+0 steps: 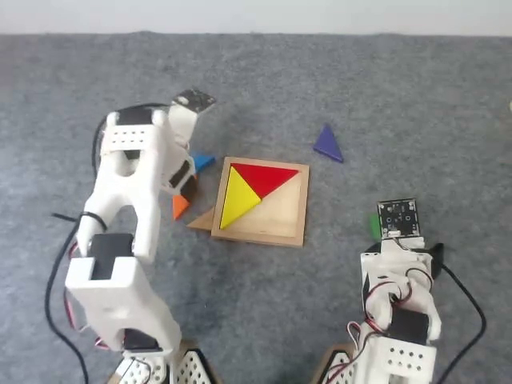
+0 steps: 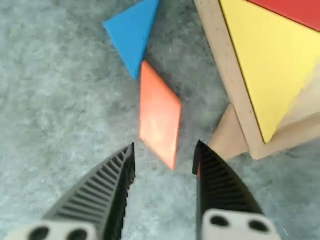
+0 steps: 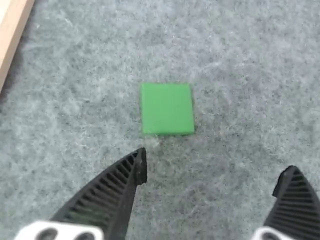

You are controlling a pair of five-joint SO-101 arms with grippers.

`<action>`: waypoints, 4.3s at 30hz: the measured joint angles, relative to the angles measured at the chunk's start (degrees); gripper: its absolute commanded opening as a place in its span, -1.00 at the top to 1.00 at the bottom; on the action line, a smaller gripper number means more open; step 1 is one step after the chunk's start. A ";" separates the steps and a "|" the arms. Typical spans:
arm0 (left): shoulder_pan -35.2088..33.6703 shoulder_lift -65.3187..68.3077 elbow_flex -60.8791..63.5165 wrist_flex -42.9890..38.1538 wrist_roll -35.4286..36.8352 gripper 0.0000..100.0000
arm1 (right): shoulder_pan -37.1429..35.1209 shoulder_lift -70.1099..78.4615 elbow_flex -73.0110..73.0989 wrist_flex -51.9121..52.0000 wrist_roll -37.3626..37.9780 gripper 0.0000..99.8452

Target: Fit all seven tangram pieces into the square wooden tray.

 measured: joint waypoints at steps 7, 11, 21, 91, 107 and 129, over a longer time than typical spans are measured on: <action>0.44 0.62 4.13 -5.63 0.00 0.65 | 0.00 0.00 0.00 0.00 0.00 0.22; 1.67 0.79 5.80 -8.26 0.00 0.65 | 0.00 0.00 0.00 0.00 0.00 0.22; 1.41 0.79 9.58 -13.27 -1.58 0.65 | 0.00 0.00 0.00 0.00 0.00 0.22; 3.87 0.53 8.97 -5.63 16.70 0.60 | 0.00 0.00 0.00 0.00 0.00 0.22; -1.05 -0.18 10.46 -5.89 11.87 0.60 | 0.00 0.00 0.00 0.00 0.00 0.22; -2.64 0.62 11.60 -13.89 1.32 0.77 | 0.09 0.00 0.00 0.00 0.00 0.22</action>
